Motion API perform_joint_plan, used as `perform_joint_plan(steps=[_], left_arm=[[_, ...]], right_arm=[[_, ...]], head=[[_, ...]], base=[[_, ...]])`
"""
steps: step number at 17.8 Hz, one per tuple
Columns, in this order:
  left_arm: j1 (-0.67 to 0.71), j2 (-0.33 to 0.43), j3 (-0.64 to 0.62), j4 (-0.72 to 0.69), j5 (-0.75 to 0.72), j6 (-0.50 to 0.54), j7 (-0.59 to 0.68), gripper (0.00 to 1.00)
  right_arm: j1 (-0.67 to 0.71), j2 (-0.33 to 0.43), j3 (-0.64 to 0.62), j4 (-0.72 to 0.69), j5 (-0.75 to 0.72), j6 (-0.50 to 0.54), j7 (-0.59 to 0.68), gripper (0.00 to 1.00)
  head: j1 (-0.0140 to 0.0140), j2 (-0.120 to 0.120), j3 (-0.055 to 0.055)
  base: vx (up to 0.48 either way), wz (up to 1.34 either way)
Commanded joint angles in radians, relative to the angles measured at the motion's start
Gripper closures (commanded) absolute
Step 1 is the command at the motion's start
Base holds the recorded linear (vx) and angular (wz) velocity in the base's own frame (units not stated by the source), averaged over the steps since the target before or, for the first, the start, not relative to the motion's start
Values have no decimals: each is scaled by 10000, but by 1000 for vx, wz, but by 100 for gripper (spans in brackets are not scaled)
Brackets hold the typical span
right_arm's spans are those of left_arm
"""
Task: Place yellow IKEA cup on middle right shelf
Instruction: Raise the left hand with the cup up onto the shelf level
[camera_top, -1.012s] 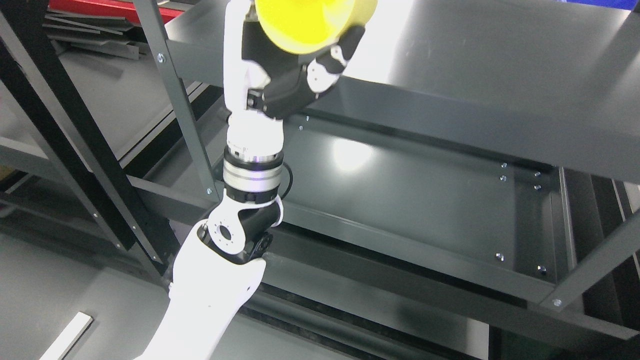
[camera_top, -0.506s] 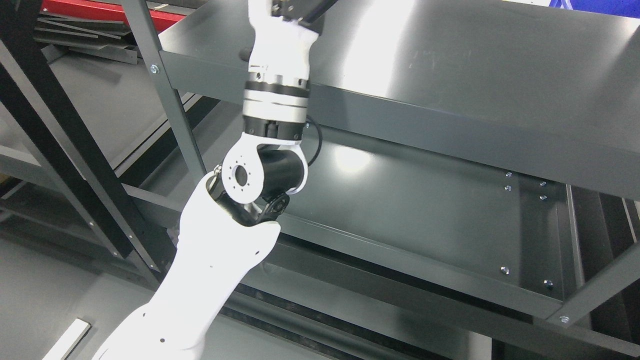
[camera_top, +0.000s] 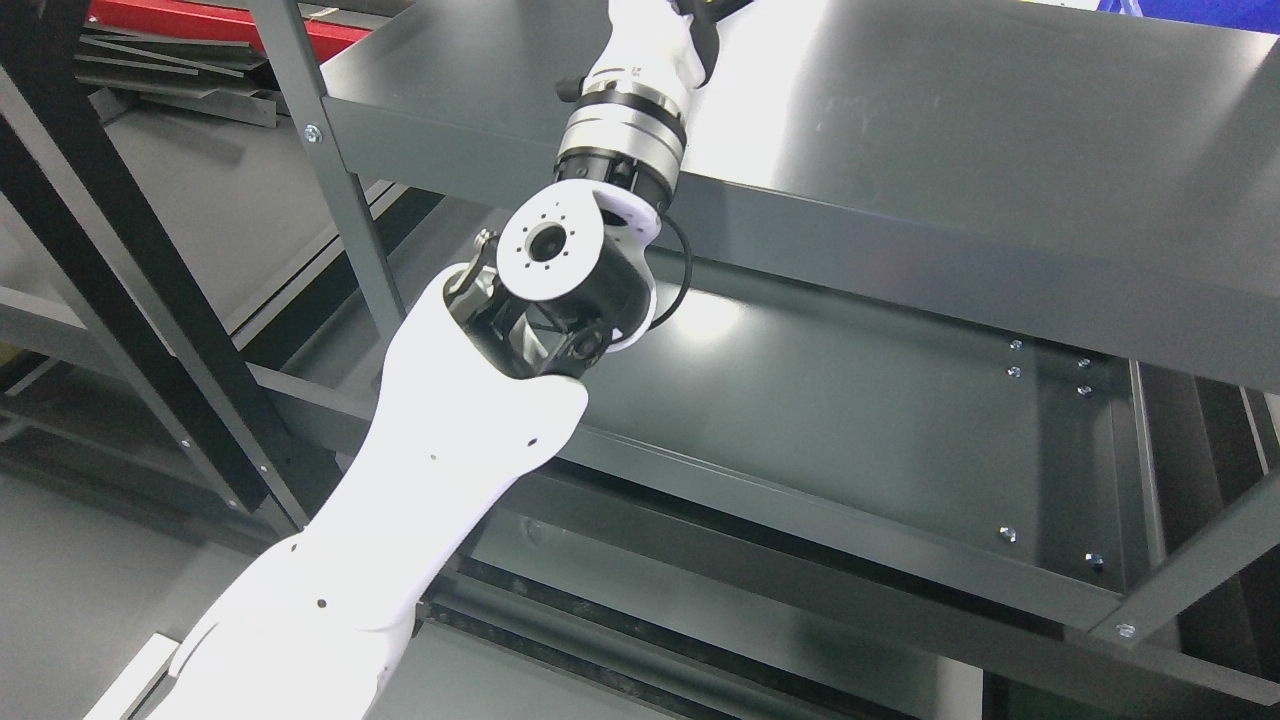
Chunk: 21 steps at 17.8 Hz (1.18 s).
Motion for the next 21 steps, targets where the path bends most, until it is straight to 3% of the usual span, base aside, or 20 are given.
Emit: perform_joint_plan(steps=[1,9,19,21], left_arm=[[-1039,175,-463,2101,357,776,201,98],[-1148,175,-1645,2456,1537,1007,185,88],[-1101,175,-1676,2181,1431,1314,32,18],[-1086,175,-1645,2042,1401,1299,32,9]], right_arm=[[138,-175,169,0,-245,5,5,0],[138,-175,169,0,-245,5,5,1],[138,-175,169,0,-245,5,5,1],[138,-175,169,0,-245,5,5,1]], head=[[0,0,0],[0,0,0],[0,0,0],[0,0,0]], base=[[0,0],[-11,2],[-36,19],[-4,22]])
